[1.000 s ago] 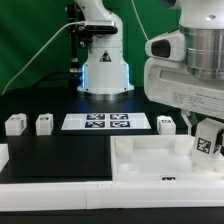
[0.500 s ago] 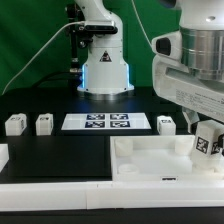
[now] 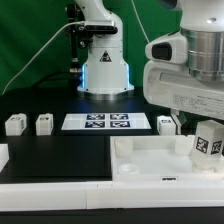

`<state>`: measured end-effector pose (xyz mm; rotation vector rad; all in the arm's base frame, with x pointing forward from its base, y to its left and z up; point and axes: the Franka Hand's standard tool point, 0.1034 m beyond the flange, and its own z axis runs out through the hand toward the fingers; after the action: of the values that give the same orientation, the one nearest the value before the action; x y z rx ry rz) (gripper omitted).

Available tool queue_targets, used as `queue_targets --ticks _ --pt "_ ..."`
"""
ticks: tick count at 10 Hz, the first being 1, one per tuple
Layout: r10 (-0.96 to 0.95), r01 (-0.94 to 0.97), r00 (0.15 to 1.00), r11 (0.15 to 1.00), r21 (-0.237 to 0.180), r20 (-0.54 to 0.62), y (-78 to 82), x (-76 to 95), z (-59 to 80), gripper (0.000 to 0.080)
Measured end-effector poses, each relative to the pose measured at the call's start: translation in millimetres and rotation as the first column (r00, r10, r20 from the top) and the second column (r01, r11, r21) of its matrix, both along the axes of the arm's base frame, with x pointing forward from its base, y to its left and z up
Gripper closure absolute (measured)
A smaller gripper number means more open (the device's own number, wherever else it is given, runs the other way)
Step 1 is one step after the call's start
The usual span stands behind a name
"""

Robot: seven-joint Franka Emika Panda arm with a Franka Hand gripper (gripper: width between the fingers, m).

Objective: Assemble one leg

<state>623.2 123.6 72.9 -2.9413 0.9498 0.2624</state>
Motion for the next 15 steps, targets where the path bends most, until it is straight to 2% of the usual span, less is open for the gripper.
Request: queue_targets --ticks 3,5,7,9,11,12,13,14,15 --pt "0.328 -0.329 0.944 0.943 0.040 0.028 0.5 -1.7 -0.3 0.0150" --pt "0.535 -0.538 0.843 0.841 0.058 0.059 -0.5 -1.1 0.1 0.0150" --pt "0.664 -0.669 0.743 0.740 0.071 0.085 -2.3 -0.8 0.0 0.0150" --pt "0.802 -0.811 0.585 0.579 0.080 0.120 -4.4 -0.4 0.0 0.0150" --pt "0.836 -0.847 0.532 0.526 0.082 0.132 -4.9 -0.4 -0.2 0.0150" --pt "0.836 -0.846 0.533 0.527 0.083 0.132 -4.8 -0.5 -0.3 0.0251" --pt "0.836 -0.846 0.533 0.527 0.083 0.131 -4.9 -0.5 -0.3 0.0391" --pt "0.836 -0.846 0.533 0.527 0.082 0.131 -5.0 -0.5 -0.3 0.0391" --pt "0.836 -0.846 0.533 0.527 0.082 0.131 -5.3 -0.4 -0.3 0.0506"
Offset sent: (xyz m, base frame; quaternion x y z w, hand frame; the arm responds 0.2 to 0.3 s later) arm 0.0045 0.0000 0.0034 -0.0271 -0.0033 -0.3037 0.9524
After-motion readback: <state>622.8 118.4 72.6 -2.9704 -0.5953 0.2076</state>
